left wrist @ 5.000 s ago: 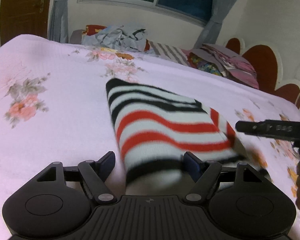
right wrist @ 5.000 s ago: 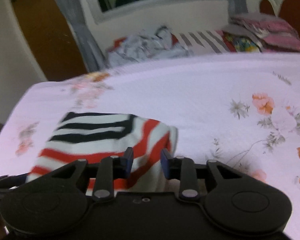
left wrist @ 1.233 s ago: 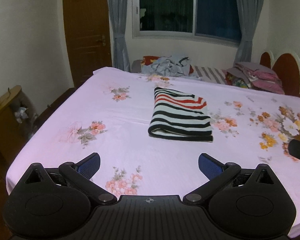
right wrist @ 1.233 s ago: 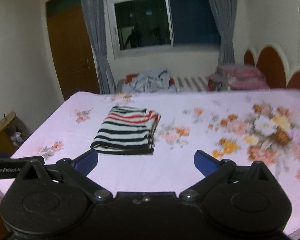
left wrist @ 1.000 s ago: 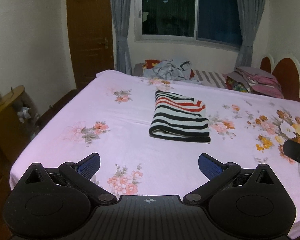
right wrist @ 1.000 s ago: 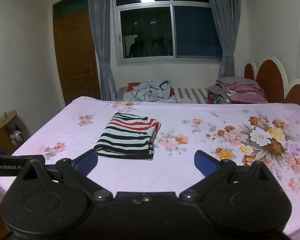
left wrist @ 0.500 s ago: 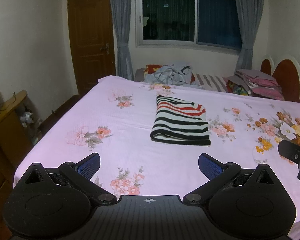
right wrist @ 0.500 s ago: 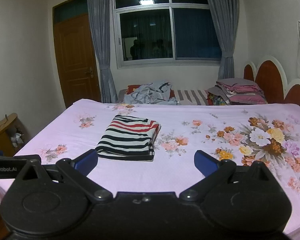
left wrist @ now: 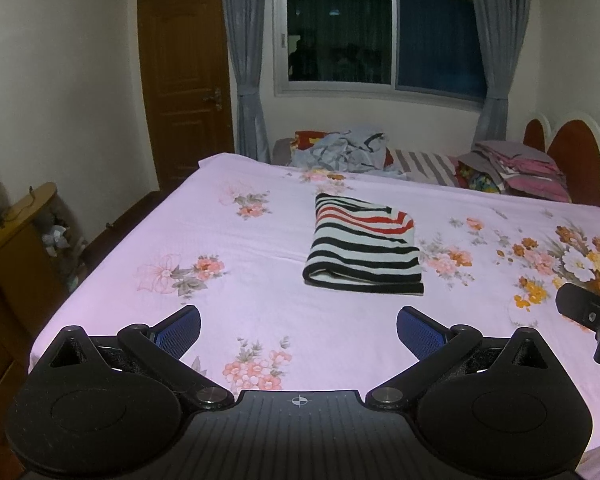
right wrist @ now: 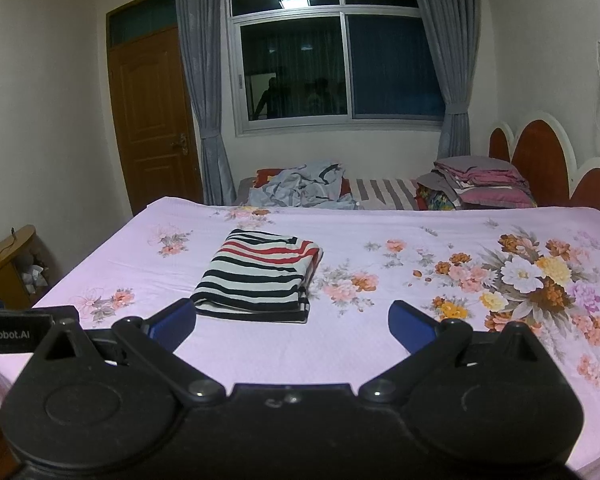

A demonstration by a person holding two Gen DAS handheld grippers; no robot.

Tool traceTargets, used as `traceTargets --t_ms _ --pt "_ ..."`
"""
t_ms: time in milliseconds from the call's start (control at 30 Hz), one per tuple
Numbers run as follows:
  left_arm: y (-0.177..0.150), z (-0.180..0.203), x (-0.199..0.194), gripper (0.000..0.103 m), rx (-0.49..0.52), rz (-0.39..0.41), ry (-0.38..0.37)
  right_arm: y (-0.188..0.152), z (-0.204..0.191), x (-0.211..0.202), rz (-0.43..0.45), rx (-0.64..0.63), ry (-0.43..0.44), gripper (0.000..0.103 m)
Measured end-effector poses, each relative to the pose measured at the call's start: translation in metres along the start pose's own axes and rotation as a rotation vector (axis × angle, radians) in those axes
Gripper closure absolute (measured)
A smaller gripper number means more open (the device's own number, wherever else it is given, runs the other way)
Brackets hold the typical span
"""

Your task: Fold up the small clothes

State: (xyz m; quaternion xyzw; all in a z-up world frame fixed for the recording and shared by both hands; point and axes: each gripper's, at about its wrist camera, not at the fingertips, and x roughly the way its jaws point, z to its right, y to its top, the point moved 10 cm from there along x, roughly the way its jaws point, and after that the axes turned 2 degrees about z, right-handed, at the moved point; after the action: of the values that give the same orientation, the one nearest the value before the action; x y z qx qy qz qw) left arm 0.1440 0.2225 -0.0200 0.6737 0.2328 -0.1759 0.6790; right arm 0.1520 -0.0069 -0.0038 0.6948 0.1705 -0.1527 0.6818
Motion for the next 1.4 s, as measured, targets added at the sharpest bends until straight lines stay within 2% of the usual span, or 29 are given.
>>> traceTargets --t_ms 1400 --pt "0.002 0.014 0.006 0.000 0.017 -0.023 -0.028 -0.002 0.009 0.005 -0.009 0.003 0.000 0.000"
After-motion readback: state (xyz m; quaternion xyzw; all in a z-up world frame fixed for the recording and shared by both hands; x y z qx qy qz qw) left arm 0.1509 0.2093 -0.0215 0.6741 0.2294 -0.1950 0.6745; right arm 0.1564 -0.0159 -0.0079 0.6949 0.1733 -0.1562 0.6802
